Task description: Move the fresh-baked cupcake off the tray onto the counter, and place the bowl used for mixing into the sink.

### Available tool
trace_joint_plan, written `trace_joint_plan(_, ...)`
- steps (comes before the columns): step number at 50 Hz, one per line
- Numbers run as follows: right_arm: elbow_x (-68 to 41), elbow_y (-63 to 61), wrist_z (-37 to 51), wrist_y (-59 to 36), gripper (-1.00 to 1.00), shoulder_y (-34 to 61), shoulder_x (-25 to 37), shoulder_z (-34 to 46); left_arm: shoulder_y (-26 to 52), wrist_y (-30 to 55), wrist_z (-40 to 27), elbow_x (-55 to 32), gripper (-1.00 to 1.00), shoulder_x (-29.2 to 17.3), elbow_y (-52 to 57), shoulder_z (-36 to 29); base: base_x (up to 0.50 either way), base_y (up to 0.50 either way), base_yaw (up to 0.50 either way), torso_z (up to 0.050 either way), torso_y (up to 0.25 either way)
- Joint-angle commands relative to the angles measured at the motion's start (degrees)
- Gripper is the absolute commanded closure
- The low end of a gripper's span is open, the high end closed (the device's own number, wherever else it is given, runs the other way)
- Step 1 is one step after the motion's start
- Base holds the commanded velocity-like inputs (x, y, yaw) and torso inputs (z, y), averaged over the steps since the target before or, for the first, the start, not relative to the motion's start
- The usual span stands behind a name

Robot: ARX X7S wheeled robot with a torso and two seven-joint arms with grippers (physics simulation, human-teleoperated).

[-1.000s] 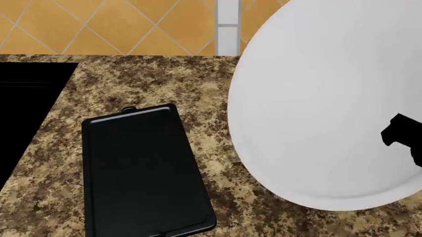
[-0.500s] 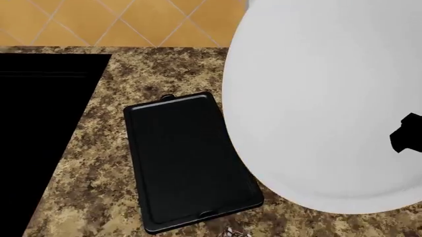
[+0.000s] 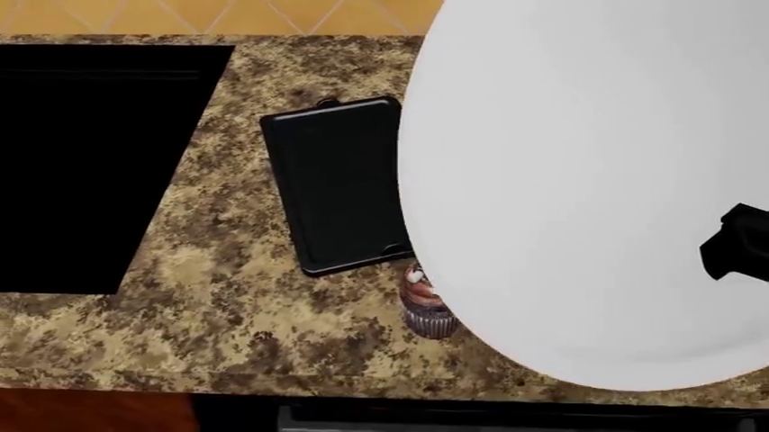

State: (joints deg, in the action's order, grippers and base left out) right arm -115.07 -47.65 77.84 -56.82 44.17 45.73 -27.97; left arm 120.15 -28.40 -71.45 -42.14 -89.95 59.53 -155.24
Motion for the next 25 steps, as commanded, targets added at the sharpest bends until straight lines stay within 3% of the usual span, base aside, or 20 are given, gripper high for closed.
trace_joint_plan(1,2.3,0.1,-1.4,-1.0,1.0,1.5,-0.9,2.9,-0.9,-0.9,0.2,0.3,-1.0,0.0,-0.7,0.1,-0.09,0.5,0.0,0.0,0.0)
trace_joint_plan(12,7.2,0.5,-3.7,-4.0,1.0,3.3,-2.8,8.3,-2.2,-2.4,-0.6,1.7,-1.0,0.0,-1.5,-0.3,0.0,0.5,0.0,0.0,0.0)
trace_joint_plan(25,8.9,0.5,-5.8,-4.3,1.0,1.2,-3.5,6.9,-1.6,0.3,-1.7,0.7,-1.0,0.0,0.3,1.2,0.0,0.5,0.0,0.0,0.0)
